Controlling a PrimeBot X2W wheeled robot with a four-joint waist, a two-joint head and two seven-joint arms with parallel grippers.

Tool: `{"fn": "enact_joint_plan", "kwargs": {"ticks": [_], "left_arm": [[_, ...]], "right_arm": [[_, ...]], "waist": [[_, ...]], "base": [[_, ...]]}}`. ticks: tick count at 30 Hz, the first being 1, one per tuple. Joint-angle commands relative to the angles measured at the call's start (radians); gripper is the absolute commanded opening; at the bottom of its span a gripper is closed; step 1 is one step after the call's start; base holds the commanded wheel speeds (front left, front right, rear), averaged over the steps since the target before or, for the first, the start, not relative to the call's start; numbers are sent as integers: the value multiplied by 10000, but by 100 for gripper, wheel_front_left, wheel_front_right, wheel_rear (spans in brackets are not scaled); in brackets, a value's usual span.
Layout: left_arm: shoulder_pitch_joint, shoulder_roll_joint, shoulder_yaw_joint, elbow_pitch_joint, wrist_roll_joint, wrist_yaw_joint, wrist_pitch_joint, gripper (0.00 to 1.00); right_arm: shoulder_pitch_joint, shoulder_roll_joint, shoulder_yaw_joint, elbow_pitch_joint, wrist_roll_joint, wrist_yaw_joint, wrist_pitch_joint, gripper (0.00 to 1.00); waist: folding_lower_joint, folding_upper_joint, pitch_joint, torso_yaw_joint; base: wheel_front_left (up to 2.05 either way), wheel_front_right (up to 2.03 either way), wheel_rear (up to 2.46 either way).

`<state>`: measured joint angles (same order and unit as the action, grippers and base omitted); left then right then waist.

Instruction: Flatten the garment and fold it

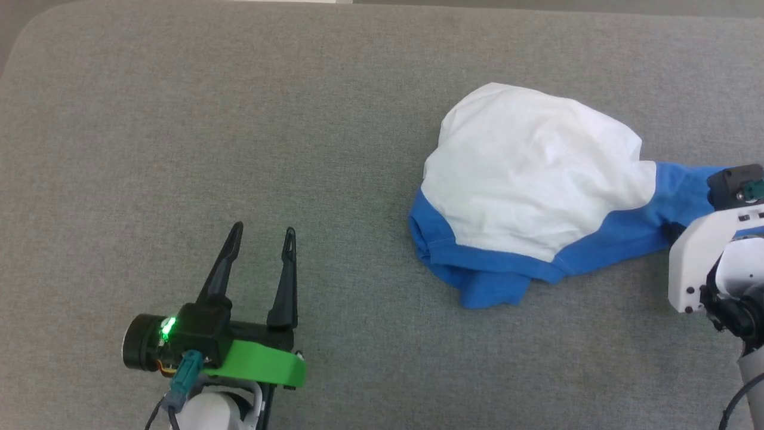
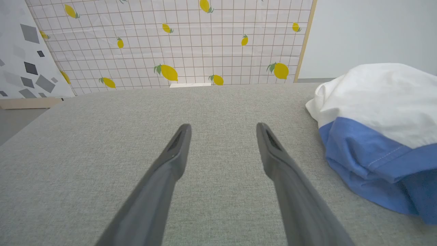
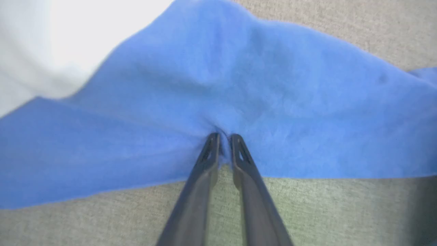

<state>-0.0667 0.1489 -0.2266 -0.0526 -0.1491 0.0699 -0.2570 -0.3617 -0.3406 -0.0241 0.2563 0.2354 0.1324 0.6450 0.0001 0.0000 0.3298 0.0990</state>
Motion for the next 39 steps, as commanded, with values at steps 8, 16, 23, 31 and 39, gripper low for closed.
{"fn": "enact_joint_plan", "kwargs": {"ticks": [8,16,23,31,39], "left_arm": [[19,-136,114,116,1,-45,-47,100],[154,-134,108,21,21,-88,-47,100],[207,-92,43,99,13,-141,-47,100],[129,-7,-59,233,9,-176,-28,100],[446,40,-182,48,-39,-189,-31,100]], "right_arm": [[-638,-700,-794,-613,-320,-17,-564,0],[-99,-2121,-3001,-989,-1433,-17,-251,0],[1354,-1875,-3922,-408,-2744,-17,-346,0],[890,-545,-3500,-647,-2364,-17,-1972,100],[1313,1223,-2912,-3036,-1745,-17,-4010,100]], "waist": [[-1,0,-706,-325],[-1,0,-653,-87],[-1,0,-502,91],[-1,0,-854,-58],[-1,0,-1493,-283]], "base": [[0,0,0],[0,0,0],[0,0,0],[0,0,0],[0,0,0]]}}
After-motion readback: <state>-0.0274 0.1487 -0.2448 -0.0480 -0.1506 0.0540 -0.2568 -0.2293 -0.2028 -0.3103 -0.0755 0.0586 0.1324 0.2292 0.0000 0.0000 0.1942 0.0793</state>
